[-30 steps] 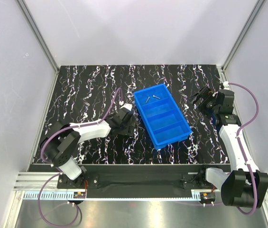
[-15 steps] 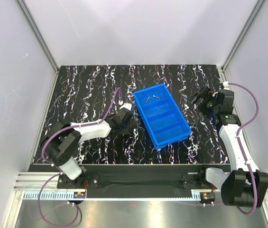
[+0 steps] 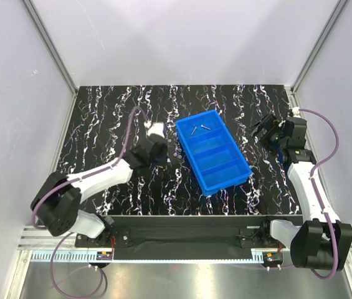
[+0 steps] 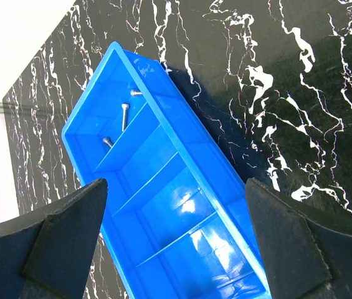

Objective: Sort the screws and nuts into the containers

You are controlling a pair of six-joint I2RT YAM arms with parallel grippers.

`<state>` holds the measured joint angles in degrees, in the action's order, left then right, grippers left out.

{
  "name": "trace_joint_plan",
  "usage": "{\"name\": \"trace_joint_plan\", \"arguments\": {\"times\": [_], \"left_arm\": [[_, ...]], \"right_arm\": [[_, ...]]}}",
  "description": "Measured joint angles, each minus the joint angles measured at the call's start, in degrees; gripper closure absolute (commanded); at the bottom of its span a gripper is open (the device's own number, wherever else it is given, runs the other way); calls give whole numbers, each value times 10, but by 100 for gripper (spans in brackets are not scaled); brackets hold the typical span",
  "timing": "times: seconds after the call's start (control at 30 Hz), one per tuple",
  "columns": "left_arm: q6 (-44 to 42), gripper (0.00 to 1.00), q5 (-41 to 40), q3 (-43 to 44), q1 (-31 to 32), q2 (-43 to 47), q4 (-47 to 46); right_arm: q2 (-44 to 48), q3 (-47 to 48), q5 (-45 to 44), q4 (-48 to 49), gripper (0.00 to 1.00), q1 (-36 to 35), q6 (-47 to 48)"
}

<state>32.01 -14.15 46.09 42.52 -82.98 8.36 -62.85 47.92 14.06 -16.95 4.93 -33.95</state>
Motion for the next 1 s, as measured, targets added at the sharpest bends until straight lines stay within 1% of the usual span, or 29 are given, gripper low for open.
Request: {"name": "trace_joint_plan", "arguments": {"times": [0.1, 0.2, 0.27, 0.33, 0.43, 0.6, 0.7, 0.77, 0.8, 0.83, 0.93, 0.97, 1.0], "left_arm": [[-8, 99, -10, 43, -17, 24, -18], [-32, 99, -13, 118, -31, 3, -44], [-53, 99, -11, 180, -35, -33, -65], [-76, 99, -4, 250, -35, -91, -88], [-100, 99, 17, 322, -35, -168, -111], [-124, 98, 54, 381, -35, -263, -107], [-135, 97, 74, 382, -35, -287, -104], [-143, 93, 82, 382, -35, -295, -104], [-148, 90, 84, 382, -35, -297, -104], [-153, 80, 84, 382, -35, -298, -101], [-166, 56, 84, 382, -35, -297, -98], [-168, 43, 86, 382, -36, -297, -97], [-169, 36, 89, 381, -38, -294, -95]], "right_arm": [[0, 0, 0, 0, 0, 0, -1], [0, 0, 0, 0, 0, 0, -2], [0, 0, -1, 0, 0, 0, -2], [0, 0, -6, 0, 0, 0, -2], [0, 0, -14, -2, 0, 0, -2], [0, 0, -26, -9, 0, 0, -2], [0, 0, -30, -11, 0, 0, -2], [0, 0, -31, -12, 0, 0, -2], [0, 0, -35, -13, 0, 0, -2], [0, 0, -37, -14, 0, 0, -2], [0, 0, -41, -16, 0, 0, -2], [0, 0, -41, -17, 0, 0, -2], [0, 0, -41, -18, 0, 0, -2]]}}
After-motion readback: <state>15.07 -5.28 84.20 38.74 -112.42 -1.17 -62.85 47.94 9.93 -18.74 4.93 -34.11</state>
